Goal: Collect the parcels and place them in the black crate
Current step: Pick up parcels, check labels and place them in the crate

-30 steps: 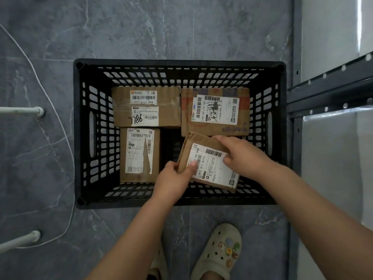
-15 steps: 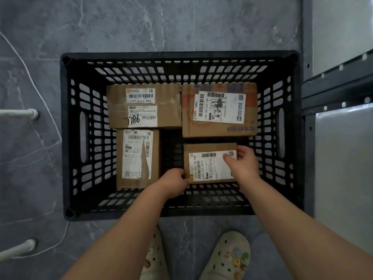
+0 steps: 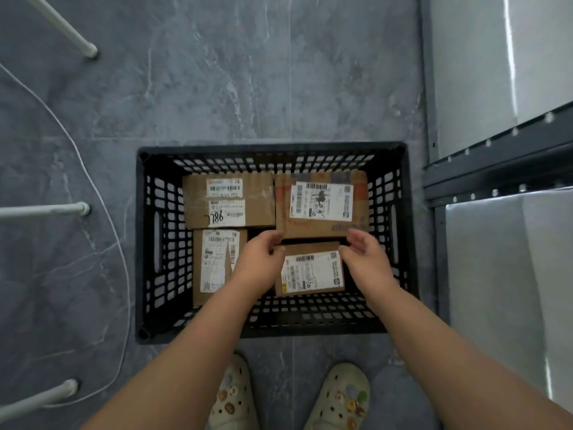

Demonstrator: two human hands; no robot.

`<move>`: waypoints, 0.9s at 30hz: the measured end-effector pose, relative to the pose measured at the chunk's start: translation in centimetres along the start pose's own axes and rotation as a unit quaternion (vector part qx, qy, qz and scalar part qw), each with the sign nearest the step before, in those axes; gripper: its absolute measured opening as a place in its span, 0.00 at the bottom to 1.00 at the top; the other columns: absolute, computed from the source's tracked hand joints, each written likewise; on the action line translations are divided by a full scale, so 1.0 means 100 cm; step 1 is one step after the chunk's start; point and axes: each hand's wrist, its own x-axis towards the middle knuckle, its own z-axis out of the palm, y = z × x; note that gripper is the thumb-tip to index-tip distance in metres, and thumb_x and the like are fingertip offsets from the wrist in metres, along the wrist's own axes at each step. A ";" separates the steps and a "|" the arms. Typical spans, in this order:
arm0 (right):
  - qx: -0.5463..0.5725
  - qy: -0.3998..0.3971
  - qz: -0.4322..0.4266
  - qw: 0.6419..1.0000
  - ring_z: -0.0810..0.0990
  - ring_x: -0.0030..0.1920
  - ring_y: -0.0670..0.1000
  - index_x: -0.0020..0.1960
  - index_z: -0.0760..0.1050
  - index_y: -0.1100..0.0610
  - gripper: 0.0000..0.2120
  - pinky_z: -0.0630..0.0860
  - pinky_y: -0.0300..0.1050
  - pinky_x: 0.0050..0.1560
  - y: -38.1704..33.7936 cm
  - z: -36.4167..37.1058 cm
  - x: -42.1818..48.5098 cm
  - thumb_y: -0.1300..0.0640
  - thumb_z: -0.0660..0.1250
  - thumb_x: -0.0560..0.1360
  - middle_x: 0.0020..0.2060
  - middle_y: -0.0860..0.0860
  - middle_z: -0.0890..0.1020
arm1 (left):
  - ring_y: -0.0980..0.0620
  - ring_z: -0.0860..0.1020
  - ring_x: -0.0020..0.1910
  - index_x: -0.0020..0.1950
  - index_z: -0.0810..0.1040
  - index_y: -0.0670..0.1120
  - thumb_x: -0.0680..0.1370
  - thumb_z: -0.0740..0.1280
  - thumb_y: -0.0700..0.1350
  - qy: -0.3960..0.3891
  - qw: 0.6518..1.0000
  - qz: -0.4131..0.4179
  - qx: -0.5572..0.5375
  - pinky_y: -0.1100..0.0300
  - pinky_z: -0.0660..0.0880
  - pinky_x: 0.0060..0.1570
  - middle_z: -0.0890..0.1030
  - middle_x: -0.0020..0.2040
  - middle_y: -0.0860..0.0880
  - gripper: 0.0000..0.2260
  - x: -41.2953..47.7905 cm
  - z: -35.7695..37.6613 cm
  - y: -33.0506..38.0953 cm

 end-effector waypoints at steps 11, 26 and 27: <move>0.019 -0.039 -0.230 0.972 0.79 0.52 0.46 0.57 0.71 0.49 0.13 0.75 0.39 0.50 -0.255 -0.075 -0.175 0.62 0.65 0.76 0.51 0.46 0.80 | 0.59 0.77 0.51 0.65 0.73 0.50 0.79 0.64 0.44 0.021 0.972 0.236 -0.004 0.70 0.74 0.45 0.78 0.53 0.55 0.14 -0.174 -0.144 0.245; 0.067 0.064 -0.422 0.902 0.81 0.51 0.48 0.56 0.72 0.47 0.12 0.76 0.42 0.54 -0.419 -0.195 -0.505 0.60 0.64 0.76 0.49 0.45 0.81 | 0.58 0.78 0.45 0.57 0.75 0.51 0.78 0.66 0.42 0.010 0.882 0.467 -0.068 0.71 0.73 0.43 0.81 0.50 0.50 0.09 -0.473 -0.246 0.407; 0.074 0.080 -0.427 0.898 0.81 0.51 0.49 0.56 0.72 0.48 0.11 0.76 0.42 0.53 -0.421 -0.199 -0.522 0.60 0.64 0.77 0.49 0.45 0.81 | 0.59 0.78 0.43 0.56 0.75 0.52 0.78 0.66 0.41 0.003 0.871 0.486 -0.068 0.72 0.73 0.41 0.81 0.49 0.49 0.09 -0.488 -0.249 0.416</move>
